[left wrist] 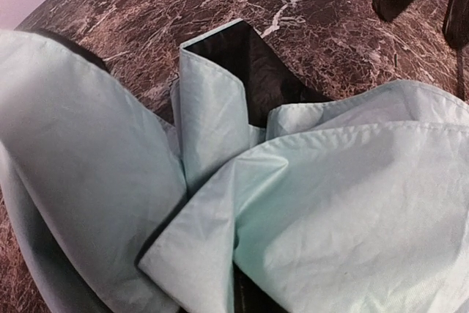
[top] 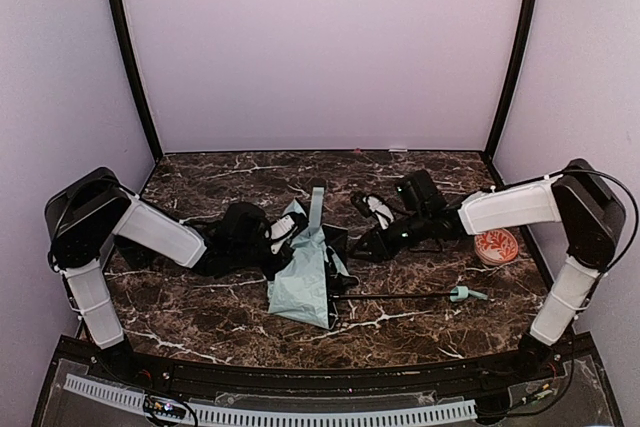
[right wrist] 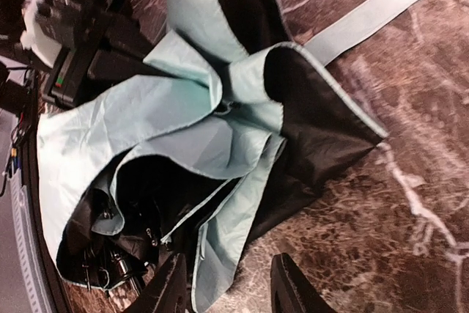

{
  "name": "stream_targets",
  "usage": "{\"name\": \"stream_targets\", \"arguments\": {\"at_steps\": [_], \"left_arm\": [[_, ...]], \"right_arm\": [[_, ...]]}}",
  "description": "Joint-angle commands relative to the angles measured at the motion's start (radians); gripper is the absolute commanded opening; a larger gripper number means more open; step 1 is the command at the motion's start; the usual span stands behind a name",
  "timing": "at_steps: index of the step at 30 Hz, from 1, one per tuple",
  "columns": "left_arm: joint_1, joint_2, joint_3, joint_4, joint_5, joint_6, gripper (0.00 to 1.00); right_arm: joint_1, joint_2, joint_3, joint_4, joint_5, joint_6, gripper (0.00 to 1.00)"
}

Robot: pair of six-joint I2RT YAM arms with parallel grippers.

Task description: Put away the umbrella

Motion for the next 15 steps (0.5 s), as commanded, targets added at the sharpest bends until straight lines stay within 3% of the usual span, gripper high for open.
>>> {"name": "stream_targets", "arguments": {"at_steps": [1, 6, 12, 13, 15], "left_arm": [[0.003, 0.02, -0.022, -0.023, -0.001, 0.018, 0.0], [0.003, 0.012, -0.025, -0.023, 0.008, 0.014, 0.0], [0.003, -0.004, -0.014, -0.029, 0.019, 0.006, 0.0], [0.003, -0.013, -0.01, -0.035, 0.019, 0.003, 0.02], [0.003, -0.043, -0.007, -0.051, 0.007, -0.003, 0.18]], "right_arm": [[0.069, -0.076, 0.002, 0.009, 0.116, 0.014, 0.42], [0.173, -0.04, 0.02, 0.272, -0.021, 0.089, 0.46], [0.177, 0.155, 0.144, 0.219, 0.041, 0.161, 0.44], [0.177, 0.18, 0.151, 0.191, 0.059, 0.162, 0.43], [0.177, 0.213, 0.136, 0.165, 0.087, 0.165, 0.42]]}}
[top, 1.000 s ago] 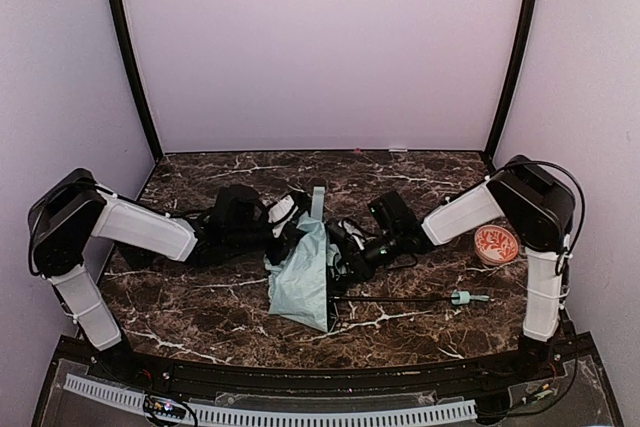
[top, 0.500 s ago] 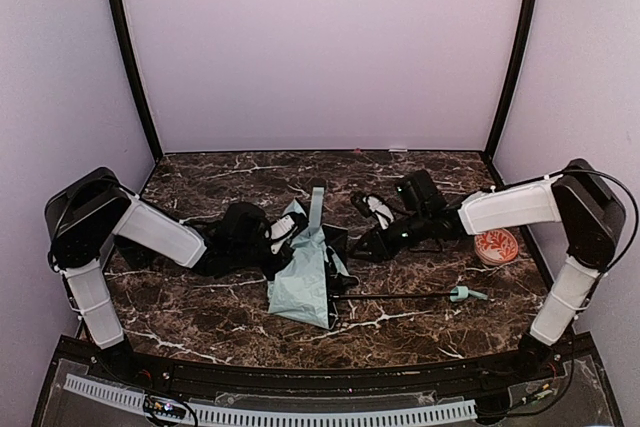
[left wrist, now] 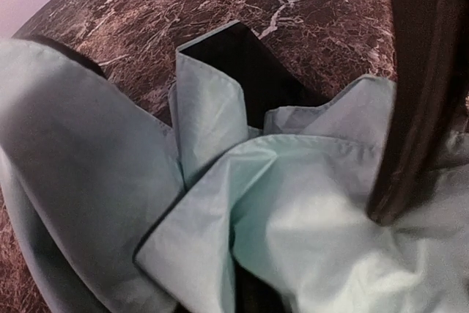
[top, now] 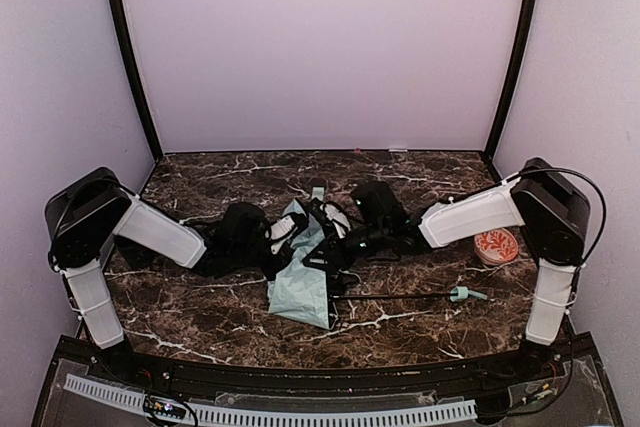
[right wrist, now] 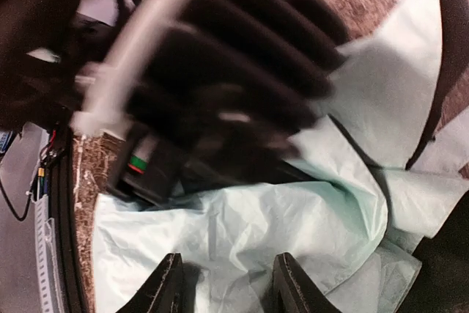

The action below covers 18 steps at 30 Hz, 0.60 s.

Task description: Put away the umbrella

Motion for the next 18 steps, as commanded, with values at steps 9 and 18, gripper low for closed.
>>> {"name": "stream_targets", "arguments": {"at_steps": [9, 18], "left_arm": [[0.005, -0.293, 0.066, -0.243, -0.125, 0.0, 0.82], [-0.189, -0.484, -0.043, -0.352, 0.035, 0.298, 0.69]], "right_arm": [[-0.005, 0.143, -0.078, -0.059, 0.069, 0.072, 0.4], [-0.032, 0.199, 0.012, -0.2, 0.066, 0.079, 0.39]]}}
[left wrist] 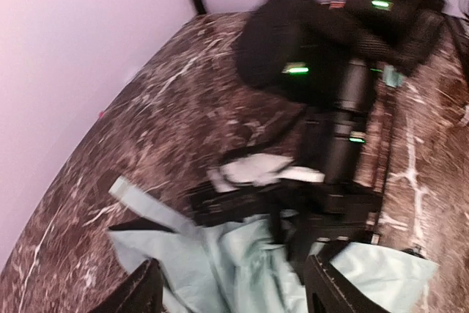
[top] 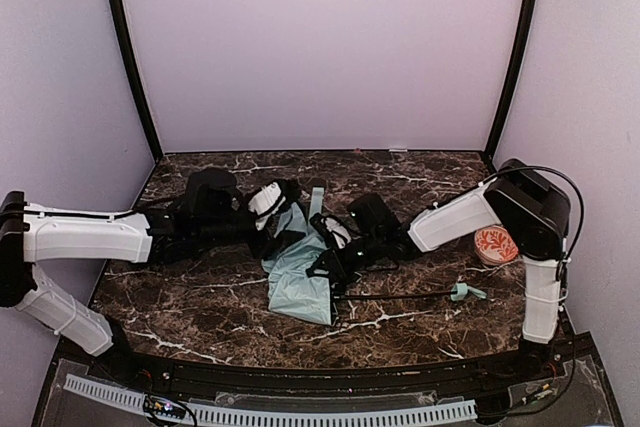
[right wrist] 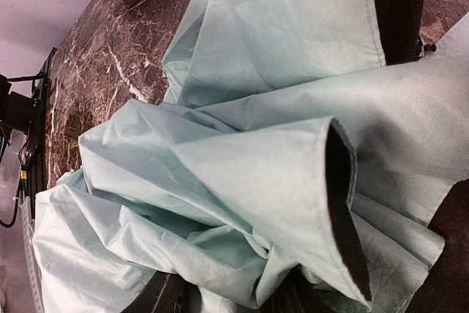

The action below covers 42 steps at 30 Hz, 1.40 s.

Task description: Put away the umbrella

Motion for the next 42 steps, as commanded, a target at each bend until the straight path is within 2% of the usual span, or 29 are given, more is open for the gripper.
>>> {"name": "stream_targets", "arguments": {"at_steps": [1, 4, 9, 14, 18, 23, 28, 31, 35, 39, 40, 42], "left_arm": [[-0.112, -0.057, -0.102, -0.111, 0.124, 0.207, 0.71], [-0.132, -0.04, -0.136, -0.122, 0.126, 0.249, 0.78], [-0.135, 0.075, -0.132, -0.098, 0.018, 0.33, 0.89], [-0.135, 0.217, -0.116, -0.075, -0.051, 0.339, 0.91], [-0.137, 0.268, -0.116, -0.096, -0.053, 0.338, 0.83], [-0.141, 0.287, -0.096, -0.135, -0.027, 0.344, 0.75], [-0.142, 0.303, -0.071, -0.18, -0.02, 0.334, 0.71], [-0.142, 0.304, -0.065, -0.194, -0.021, 0.336, 0.71], [-0.143, 0.313, -0.054, -0.21, -0.031, 0.332, 0.71], [-0.144, 0.329, -0.035, -0.244, -0.034, 0.33, 0.71], [-0.144, 0.334, -0.033, -0.248, -0.037, 0.33, 0.71], [-0.144, 0.341, -0.028, -0.257, -0.037, 0.325, 0.68]], "right_arm": [[-0.015, 0.066, 0.003, -0.188, 0.047, 0.007, 0.39], [-0.015, 0.061, 0.025, -0.208, 0.018, 0.003, 0.39], [-0.017, 0.034, 0.057, -0.205, -0.063, 0.006, 0.4], [-0.025, -0.014, 0.126, -0.223, -0.134, 0.012, 0.42], [-0.074, -0.099, 0.155, -0.229, -0.146, 0.034, 0.42], [-0.125, -0.158, 0.256, -0.255, 0.013, 0.045, 0.46], [-0.118, -0.065, 0.399, -0.238, 0.116, 0.063, 0.59], [-0.116, 0.026, 0.489, -0.266, 0.161, 0.066, 0.73], [-0.096, 0.117, 0.596, -0.292, 0.098, 0.056, 0.75], [-0.07, 0.19, 0.666, -0.343, 0.07, 0.046, 0.69], [-0.07, 0.202, 0.676, -0.349, 0.046, 0.05, 0.56], [-0.074, 0.208, 0.68, -0.353, -0.005, 0.054, 0.24]]}}
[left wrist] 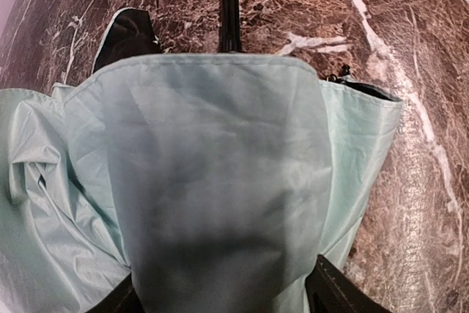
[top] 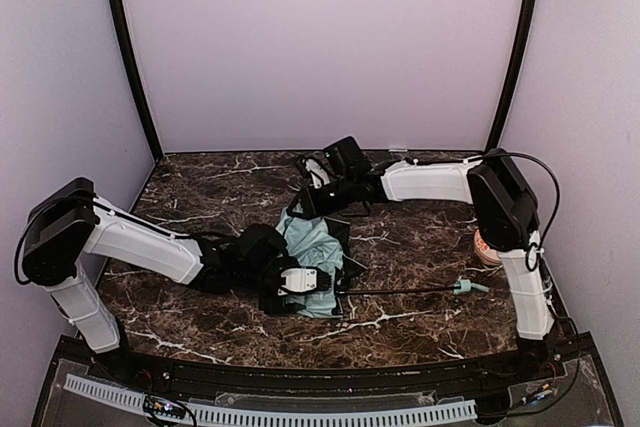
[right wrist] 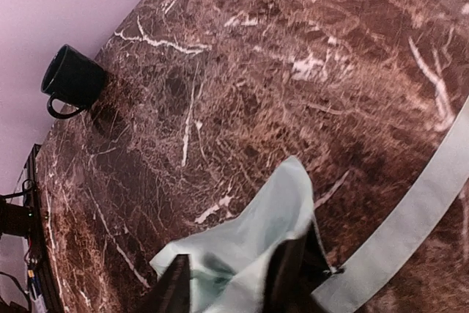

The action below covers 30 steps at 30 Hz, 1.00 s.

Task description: Put away the umbrella

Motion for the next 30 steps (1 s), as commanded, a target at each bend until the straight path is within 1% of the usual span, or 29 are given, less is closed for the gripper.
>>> {"name": "stream_targets", "arguments": {"at_steps": [1, 3, 7, 10, 15, 16, 19, 21, 22, 24, 26, 30], "left_arm": [[-0.003, 0.05, 0.002, -0.141, -0.01, -0.011, 0.66], [-0.003, 0.053, 0.008, -0.157, 0.009, -0.012, 0.64], [-0.003, 0.062, 0.029, -0.191, 0.05, -0.011, 0.63], [-0.003, 0.092, 0.062, -0.249, 0.092, -0.022, 0.62], [-0.003, 0.123, 0.091, -0.288, 0.124, -0.025, 0.59], [-0.003, 0.125, 0.092, -0.287, 0.127, -0.025, 0.59], [-0.003, 0.123, 0.093, -0.297, 0.136, -0.027, 0.59], [-0.003, 0.116, 0.088, -0.297, 0.141, -0.028, 0.59], [-0.003, 0.113, 0.085, -0.294, 0.14, -0.028, 0.59], [-0.003, 0.104, 0.08, -0.284, 0.135, -0.027, 0.59], [-0.003, 0.099, 0.081, -0.285, 0.137, -0.027, 0.59], [-0.003, 0.087, 0.075, -0.283, 0.128, -0.022, 0.59]], "right_arm": [[0.007, -0.01, 0.037, -0.02, -0.102, 0.006, 0.14], [-0.011, -0.077, -0.022, 0.022, -0.102, 0.019, 0.0], [-0.07, -0.251, -0.193, 0.132, -0.092, 0.075, 0.0], [-0.105, -0.36, -0.327, 0.193, -0.087, 0.107, 0.0], [-0.137, -0.46, -0.476, 0.251, -0.053, 0.14, 0.0], [-0.15, -0.473, -0.493, 0.256, -0.048, 0.147, 0.02], [-0.198, -0.5, -0.553, 0.305, -0.042, 0.187, 0.06], [-0.222, -0.494, -0.615, 0.336, -0.004, 0.193, 0.07], [-0.224, -0.475, -0.615, 0.32, 0.028, 0.18, 0.08], [-0.223, -0.41, -0.593, 0.271, 0.018, 0.164, 0.11], [-0.223, -0.355, -0.609, 0.296, -0.01, 0.181, 0.12], [-0.256, -0.307, -0.661, 0.315, 0.051, 0.194, 0.19]]}}
